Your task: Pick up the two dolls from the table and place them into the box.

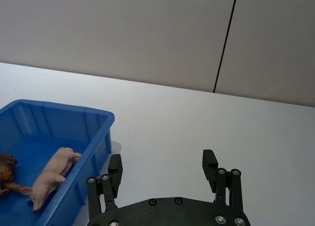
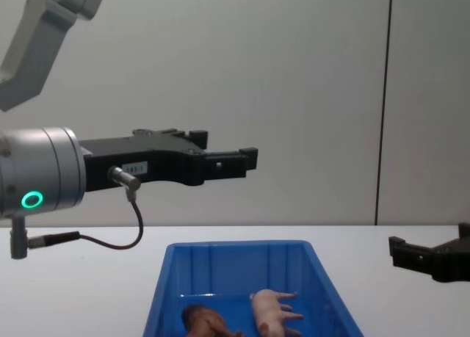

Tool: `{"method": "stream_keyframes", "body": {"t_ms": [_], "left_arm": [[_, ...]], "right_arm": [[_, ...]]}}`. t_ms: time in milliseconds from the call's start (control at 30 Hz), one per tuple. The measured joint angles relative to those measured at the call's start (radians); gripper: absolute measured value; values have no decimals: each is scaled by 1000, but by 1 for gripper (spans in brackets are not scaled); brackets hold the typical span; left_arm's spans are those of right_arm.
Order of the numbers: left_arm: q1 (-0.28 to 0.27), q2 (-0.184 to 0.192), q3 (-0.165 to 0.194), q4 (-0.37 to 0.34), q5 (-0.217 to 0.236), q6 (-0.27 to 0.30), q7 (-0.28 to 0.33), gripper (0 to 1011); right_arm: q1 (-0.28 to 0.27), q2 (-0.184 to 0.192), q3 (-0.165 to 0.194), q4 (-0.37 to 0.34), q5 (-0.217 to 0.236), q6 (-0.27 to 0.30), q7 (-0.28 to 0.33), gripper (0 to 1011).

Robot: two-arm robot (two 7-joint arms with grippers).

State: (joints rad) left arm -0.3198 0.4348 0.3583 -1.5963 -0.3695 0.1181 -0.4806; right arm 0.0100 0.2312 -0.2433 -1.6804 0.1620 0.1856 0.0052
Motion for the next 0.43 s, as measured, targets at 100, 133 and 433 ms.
{"method": "stream_keyframes", "body": {"t_ms": [100, 133, 433], "left_arm": [[1, 1, -1, 1, 0, -3, 8, 952], [2, 1, -1, 2, 0, -4, 9, 987], [4, 3, -4, 5, -1, -10, 24, 1001]], "right_arm": [[0, 0, 0, 0, 0, 0, 0, 1001], [0, 0, 0, 0, 0, 0, 0, 1001], [0, 0, 0, 0, 0, 0, 0, 1001]]}}
